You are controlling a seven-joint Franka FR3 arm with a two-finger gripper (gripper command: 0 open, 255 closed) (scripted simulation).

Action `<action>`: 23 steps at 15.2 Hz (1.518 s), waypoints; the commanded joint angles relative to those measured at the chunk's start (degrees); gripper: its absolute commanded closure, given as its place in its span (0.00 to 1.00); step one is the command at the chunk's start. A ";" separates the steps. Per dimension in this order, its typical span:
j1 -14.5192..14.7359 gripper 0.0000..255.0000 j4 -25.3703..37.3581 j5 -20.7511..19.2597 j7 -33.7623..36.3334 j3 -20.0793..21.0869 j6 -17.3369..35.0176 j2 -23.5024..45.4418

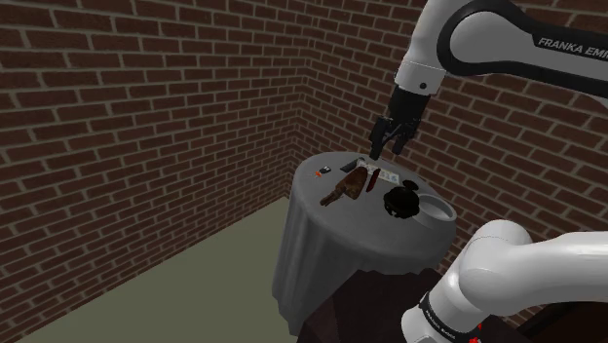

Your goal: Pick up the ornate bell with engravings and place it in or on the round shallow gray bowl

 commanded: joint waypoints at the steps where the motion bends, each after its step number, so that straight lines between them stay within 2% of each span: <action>1: 0.00 0.00 0.00 0.00 0.00 0.00 0.00 0.00; 12: -5.19 0.00 -8.10 -9.83 -13.69 -12.64 8.05 1.78; 23: -9.57 0.00 -8.22 -18.10 -27.14 -26.33 19.20 13.17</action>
